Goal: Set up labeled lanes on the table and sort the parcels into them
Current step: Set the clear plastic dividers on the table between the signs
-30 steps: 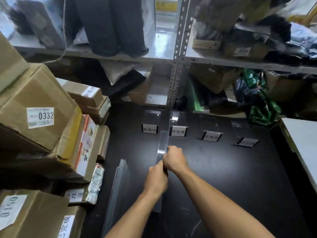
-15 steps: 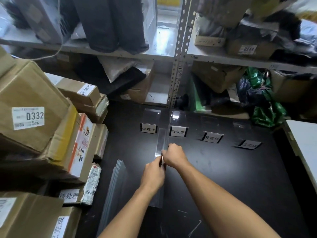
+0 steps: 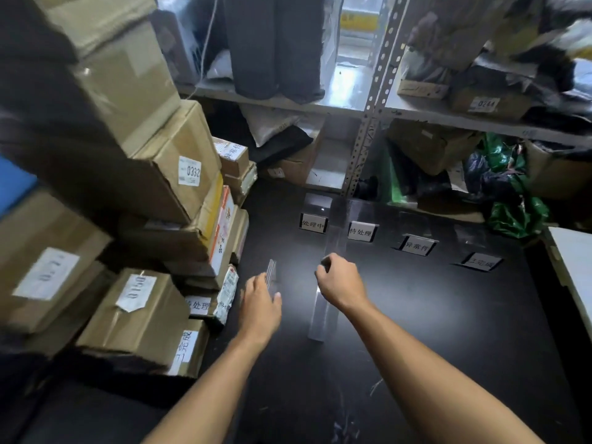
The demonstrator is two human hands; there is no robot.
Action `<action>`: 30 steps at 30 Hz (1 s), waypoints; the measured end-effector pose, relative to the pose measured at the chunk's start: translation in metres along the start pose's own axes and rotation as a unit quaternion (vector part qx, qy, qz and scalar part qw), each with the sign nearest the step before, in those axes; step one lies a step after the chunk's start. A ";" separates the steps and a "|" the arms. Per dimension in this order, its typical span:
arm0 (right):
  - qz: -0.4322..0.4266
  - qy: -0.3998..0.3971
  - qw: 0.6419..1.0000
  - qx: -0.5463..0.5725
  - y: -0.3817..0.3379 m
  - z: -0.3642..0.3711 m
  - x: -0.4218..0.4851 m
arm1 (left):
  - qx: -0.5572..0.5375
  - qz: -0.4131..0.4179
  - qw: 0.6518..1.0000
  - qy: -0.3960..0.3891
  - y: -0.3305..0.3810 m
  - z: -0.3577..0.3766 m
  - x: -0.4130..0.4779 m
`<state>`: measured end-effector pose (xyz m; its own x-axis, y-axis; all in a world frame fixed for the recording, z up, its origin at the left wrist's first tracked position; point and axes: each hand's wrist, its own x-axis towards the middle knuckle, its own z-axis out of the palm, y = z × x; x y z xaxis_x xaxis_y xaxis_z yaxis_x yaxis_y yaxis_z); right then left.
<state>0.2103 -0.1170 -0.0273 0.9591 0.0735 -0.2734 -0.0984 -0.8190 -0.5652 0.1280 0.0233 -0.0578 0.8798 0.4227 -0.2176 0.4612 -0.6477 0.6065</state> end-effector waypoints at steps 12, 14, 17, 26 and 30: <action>-0.016 -0.156 0.988 -0.019 -0.016 0.070 -0.101 | 0.106 -0.088 0.976 -0.169 -0.063 0.001 -0.063; -0.016 -0.156 0.987 -0.023 -0.017 0.072 -0.107 | 0.098 -0.082 0.978 -0.165 -0.064 -0.003 -0.065; -0.019 -0.158 0.987 -0.027 -0.019 0.072 -0.112 | 0.104 -0.081 0.980 -0.146 -0.065 -0.008 -0.067; -0.018 -0.175 0.984 -0.010 -0.023 0.079 -0.113 | 0.126 -0.056 0.989 -0.046 -0.064 -0.025 -0.079; -0.019 -0.176 0.984 -0.006 -0.029 0.079 -0.111 | 0.174 -0.036 0.984 -0.007 -0.055 -0.043 -0.083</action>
<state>0.0853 -0.0562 -0.0420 0.8102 0.2954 -0.5063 -0.0584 -0.8188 -0.5711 0.0247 0.0515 -0.0402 0.8442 0.4681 -0.2612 0.5313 -0.7958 0.2906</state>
